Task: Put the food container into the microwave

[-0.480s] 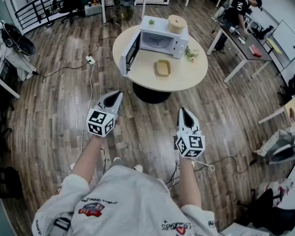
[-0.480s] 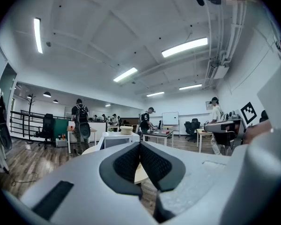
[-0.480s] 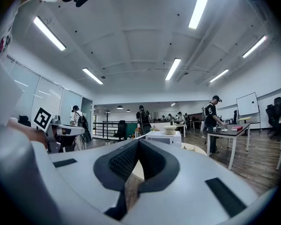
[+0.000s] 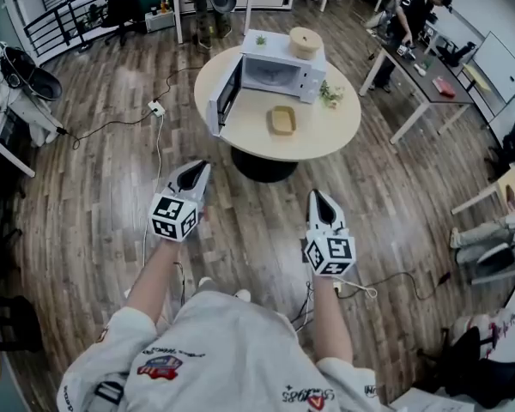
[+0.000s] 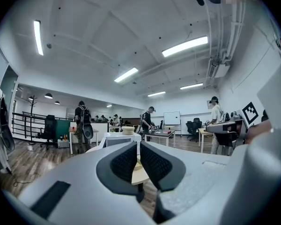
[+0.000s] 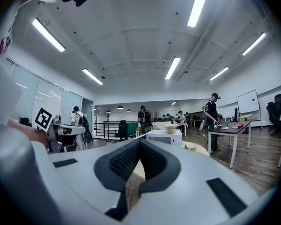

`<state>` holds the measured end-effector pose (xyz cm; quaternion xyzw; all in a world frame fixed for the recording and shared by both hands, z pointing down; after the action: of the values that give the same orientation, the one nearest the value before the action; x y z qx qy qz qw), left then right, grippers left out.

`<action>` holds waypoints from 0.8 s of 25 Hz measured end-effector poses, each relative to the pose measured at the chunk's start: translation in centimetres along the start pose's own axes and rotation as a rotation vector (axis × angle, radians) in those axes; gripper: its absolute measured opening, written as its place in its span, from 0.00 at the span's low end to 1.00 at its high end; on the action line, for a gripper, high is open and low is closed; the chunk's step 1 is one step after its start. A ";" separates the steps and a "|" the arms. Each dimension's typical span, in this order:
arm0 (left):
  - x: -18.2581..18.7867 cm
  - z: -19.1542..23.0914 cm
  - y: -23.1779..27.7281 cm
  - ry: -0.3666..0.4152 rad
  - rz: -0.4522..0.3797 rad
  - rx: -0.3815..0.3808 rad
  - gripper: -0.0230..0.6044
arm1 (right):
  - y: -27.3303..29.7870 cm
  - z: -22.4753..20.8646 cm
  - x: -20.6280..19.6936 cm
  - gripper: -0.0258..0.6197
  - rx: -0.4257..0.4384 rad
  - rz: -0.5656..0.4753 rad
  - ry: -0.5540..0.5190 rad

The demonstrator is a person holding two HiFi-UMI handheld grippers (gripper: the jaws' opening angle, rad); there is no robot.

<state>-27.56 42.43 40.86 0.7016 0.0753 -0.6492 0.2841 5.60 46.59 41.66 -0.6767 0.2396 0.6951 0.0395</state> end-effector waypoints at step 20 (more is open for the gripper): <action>0.3 -1.9 0.6 -0.049 -0.060 -0.104 0.66 | -1.1 -0.3 -0.6 0.03 -0.019 0.001 0.027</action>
<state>-25.64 42.79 40.75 0.6671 0.1230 -0.6697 0.3024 6.34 47.62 41.93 -0.6862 0.2336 0.6883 0.0294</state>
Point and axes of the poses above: the fingertips, and each gripper's own axes: y forward along the fingers, z to its left, x out of its top, the point moved 7 cm from there along -y, backward along the fingers, and after that the axes turned 14 degrees about z, right-handed, at the moved point
